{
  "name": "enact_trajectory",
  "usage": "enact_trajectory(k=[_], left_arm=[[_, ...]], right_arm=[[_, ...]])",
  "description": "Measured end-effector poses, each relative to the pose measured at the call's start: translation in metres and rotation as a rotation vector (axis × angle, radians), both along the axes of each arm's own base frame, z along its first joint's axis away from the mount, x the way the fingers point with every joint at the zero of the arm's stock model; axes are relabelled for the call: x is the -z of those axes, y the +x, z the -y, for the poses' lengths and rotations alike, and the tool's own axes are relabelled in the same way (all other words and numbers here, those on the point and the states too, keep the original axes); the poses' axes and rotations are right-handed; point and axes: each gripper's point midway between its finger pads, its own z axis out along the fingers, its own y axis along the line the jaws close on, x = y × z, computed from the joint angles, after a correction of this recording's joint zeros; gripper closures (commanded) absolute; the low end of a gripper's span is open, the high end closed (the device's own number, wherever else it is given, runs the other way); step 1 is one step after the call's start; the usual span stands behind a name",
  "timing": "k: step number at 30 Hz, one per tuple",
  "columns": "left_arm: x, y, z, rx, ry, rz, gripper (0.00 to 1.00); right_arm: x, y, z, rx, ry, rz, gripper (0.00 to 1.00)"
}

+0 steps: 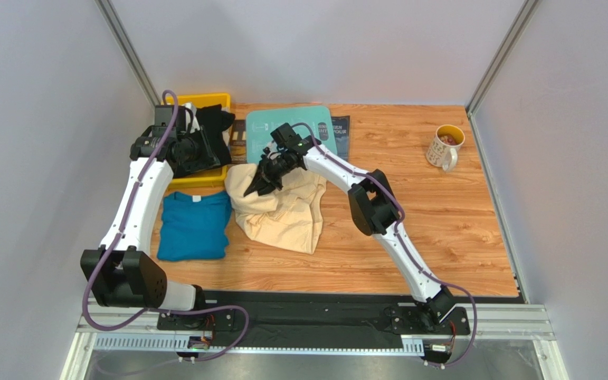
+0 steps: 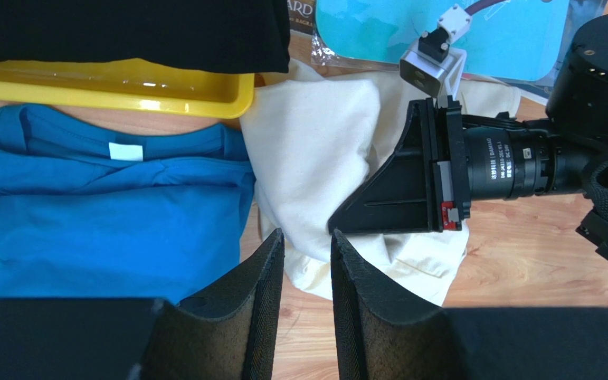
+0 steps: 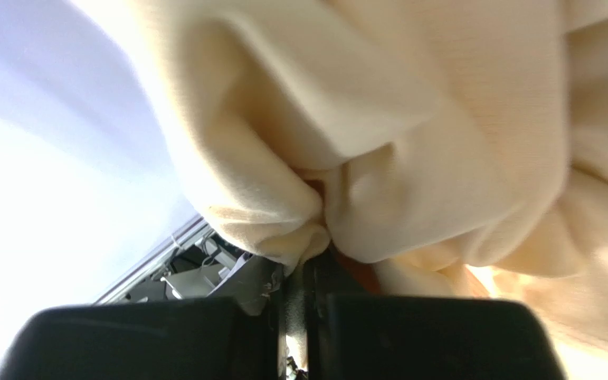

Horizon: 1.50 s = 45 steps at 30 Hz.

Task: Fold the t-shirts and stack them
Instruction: Flatten out the tshirt

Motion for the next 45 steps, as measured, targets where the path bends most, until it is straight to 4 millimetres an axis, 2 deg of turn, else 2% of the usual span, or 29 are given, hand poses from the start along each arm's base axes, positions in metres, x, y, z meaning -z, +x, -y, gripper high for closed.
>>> enact_trajectory(k=[2, 3, 6, 9, 13, 16, 20, 22, 25, 27, 30, 33, 36, 41, 45], left_arm=[[0.001, -0.001, 0.0, 0.001, 0.002, -0.005, 0.65], [0.002, 0.0, 0.0, 0.002, 0.002, -0.006, 0.65], [0.004, 0.0, 0.001, 0.006, -0.002, -0.014, 0.65], [0.011, 0.002, 0.003, 0.013, -0.008, -0.035, 0.65], [0.02, 0.005, 0.004, 0.019, -0.01, -0.063, 0.65], [0.021, 0.009, 0.005, 0.023, -0.014, -0.069, 0.65], [0.02, 0.014, 0.007, 0.031, -0.024, -0.066, 0.65], [0.02, 0.016, 0.008, 0.035, -0.029, -0.067, 0.65], [0.022, 0.018, 0.011, 0.044, -0.041, -0.076, 0.65], [0.023, 0.021, 0.012, 0.049, -0.047, -0.081, 0.65], [0.028, 0.024, 0.014, 0.053, -0.053, -0.095, 0.65], [0.031, 0.026, 0.015, 0.056, -0.058, -0.105, 0.65], [0.033, 0.026, 0.016, 0.06, -0.062, -0.11, 0.65], [0.034, 0.027, 0.016, 0.06, -0.062, -0.113, 0.65], [0.037, 0.028, 0.016, 0.06, -0.062, -0.124, 0.65]], right_arm=[[-0.007, -0.001, -0.004, -0.013, 0.028, 0.019, 0.73], [-0.007, 0.0, -0.005, -0.012, 0.035, 0.02, 0.66], [-0.009, 0.005, -0.003, -0.001, 0.059, 0.032, 0.55], [-0.015, 0.013, 0.003, 0.025, 0.083, 0.042, 0.52], [-0.039, 0.037, 0.019, 0.076, 0.127, 0.09, 0.51], [-0.066, 0.06, 0.051, 0.151, 0.14, 0.138, 0.5], [-0.098, 0.092, 0.116, 0.272, 0.129, 0.23, 0.51], [-0.102, 0.103, 0.152, 0.32, 0.093, 0.275, 0.52], [-0.085, 0.108, 0.195, 0.366, 0.009, 0.288, 0.52], [-0.065, 0.1, 0.206, 0.357, -0.041, 0.259, 0.52], [-0.026, 0.073, 0.207, 0.303, -0.119, 0.175, 0.52], [-0.002, 0.059, 0.205, 0.253, -0.165, 0.14, 0.52], [0.014, 0.051, 0.203, 0.211, -0.194, 0.132, 0.51], [0.034, 0.054, 0.217, 0.189, -0.252, 0.139, 0.5], [0.041, 0.059, 0.235, 0.197, -0.295, 0.152, 0.48]])
